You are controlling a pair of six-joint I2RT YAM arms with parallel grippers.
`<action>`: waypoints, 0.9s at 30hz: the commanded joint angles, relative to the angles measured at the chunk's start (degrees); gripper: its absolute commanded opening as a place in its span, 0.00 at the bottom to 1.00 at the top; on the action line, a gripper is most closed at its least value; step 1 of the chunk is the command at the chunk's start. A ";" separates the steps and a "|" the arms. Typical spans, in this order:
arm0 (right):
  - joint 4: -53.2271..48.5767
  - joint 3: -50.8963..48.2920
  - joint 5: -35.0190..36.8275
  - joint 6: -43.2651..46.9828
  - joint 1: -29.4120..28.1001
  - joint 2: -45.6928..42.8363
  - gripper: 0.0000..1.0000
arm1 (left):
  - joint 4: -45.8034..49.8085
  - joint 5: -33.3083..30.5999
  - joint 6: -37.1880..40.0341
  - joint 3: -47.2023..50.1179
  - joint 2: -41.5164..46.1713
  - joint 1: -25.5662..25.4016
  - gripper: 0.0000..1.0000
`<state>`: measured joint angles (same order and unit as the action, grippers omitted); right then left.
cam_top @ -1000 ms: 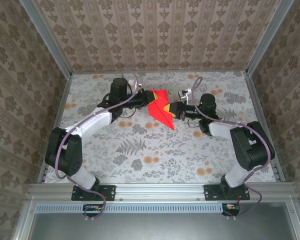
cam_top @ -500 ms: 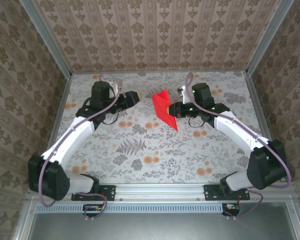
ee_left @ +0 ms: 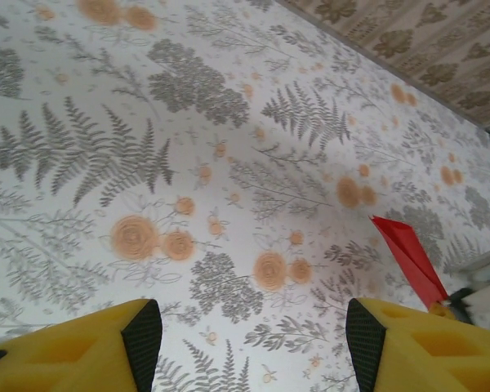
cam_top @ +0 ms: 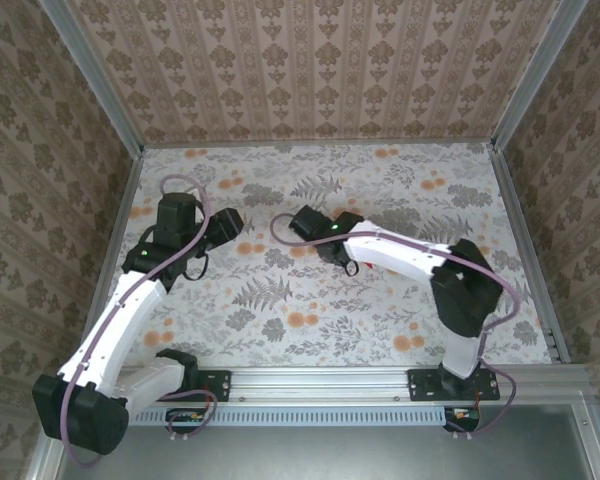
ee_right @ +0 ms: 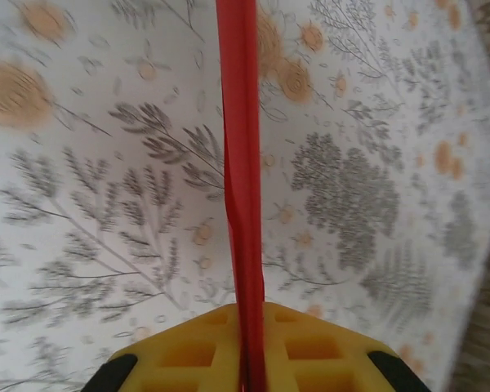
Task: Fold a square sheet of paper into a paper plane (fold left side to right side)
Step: Turn over the paper at the center of the table.
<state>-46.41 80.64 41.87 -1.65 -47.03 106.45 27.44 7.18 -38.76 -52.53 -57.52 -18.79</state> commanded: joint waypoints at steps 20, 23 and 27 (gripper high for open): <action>-4.13 0.58 -17.16 -7.23 -2.24 4.09 0.56 | -2.22 7.32 -1.30 2.00 -2.51 2.60 0.65; -3.14 -1.64 -23.13 -9.41 -1.43 -0.70 0.66 | -3.57 9.88 -1.90 2.59 -3.56 2.53 0.65; -1.65 -5.70 -30.54 -12.64 1.51 -8.76 0.79 | -7.56 14.05 -4.03 4.18 -6.44 2.08 0.65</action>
<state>-48.99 77.28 19.25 -10.57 -47.48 102.96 23.27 16.84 -40.62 -49.93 -62.26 -16.73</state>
